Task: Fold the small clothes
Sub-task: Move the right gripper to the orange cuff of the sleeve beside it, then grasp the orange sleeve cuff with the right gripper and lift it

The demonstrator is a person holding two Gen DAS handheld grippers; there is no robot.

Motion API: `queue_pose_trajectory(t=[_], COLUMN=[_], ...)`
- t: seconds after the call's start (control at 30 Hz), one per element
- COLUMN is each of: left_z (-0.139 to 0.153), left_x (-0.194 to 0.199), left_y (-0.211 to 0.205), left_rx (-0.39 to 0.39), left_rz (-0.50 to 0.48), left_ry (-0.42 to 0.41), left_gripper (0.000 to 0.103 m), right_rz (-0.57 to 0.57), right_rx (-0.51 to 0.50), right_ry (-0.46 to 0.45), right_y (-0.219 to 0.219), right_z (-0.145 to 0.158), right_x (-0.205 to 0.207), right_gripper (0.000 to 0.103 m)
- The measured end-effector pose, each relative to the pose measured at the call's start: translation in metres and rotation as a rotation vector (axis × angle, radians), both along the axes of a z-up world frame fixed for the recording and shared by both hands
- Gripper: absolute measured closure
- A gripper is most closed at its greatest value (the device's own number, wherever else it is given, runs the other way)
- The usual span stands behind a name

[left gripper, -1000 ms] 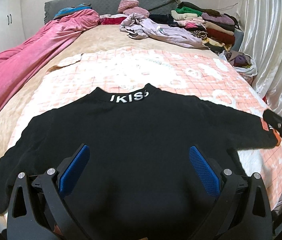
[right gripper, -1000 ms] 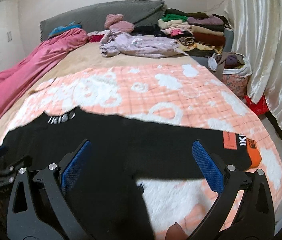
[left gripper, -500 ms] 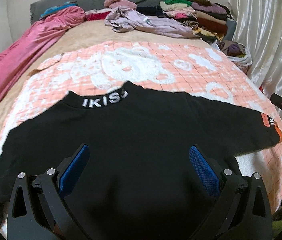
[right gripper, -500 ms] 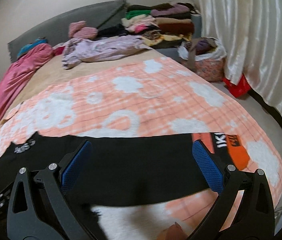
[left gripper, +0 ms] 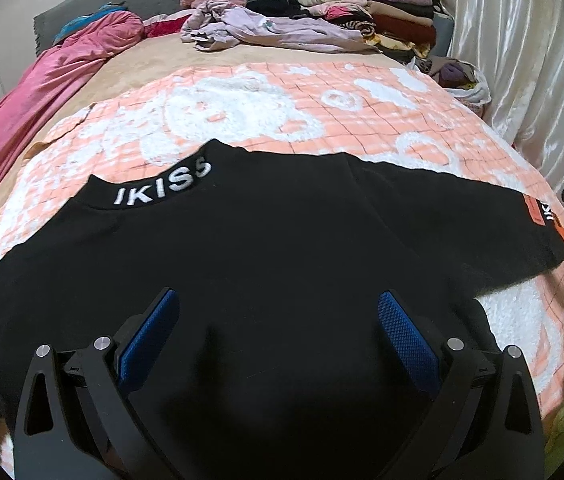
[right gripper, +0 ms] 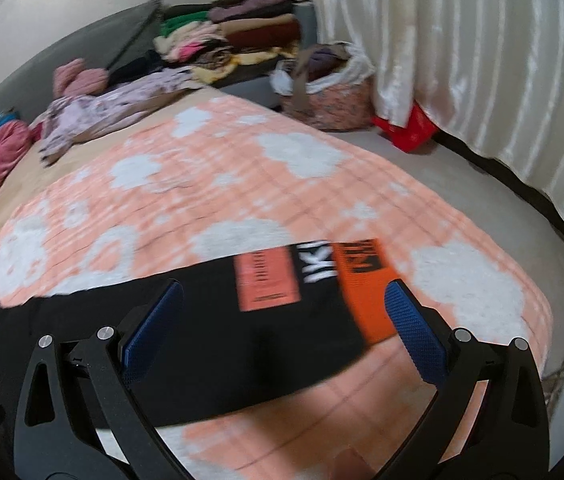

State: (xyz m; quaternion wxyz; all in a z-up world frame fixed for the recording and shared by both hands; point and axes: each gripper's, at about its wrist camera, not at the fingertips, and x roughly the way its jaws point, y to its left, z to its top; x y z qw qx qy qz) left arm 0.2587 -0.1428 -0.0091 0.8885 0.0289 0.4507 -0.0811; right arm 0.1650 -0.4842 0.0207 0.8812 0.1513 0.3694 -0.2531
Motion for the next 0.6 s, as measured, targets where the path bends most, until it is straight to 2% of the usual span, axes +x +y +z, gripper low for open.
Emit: queue_pose_trajectory(t=[0.3, 0.47, 0.53, 0.6], left_z=[-0.010, -0.015, -0.017, -0.019], left_x=[0.001, 0.003, 0.004, 0.004], left_y=[-0.011, -0.014, -0.015, -0.017], left_rx=[0.026, 0.040, 0.036, 0.044], left_rz=[-0.038, -0.037, -0.039, -0.040], left_ry=[-0.008, -0.019, -0.016, -0.019], left_gripper=[0.004, 0.004, 0.004, 0.004], right_rz=[-0.114, -0.115, -0.100, -0.086], right_rx=[0.100, 0.154, 0.199, 0.199], right_ry=[0.042, 0.080, 0.085, 0.083], right_y=[-0.055, -0.065, -0.068, -0.067], right_z=[-0.026, -0.044, -0.051, -0.052], right_x=[-0.008, -0.002, 0.001, 0.002], right_gripper=[0.009, 0.033, 0.051, 0.055])
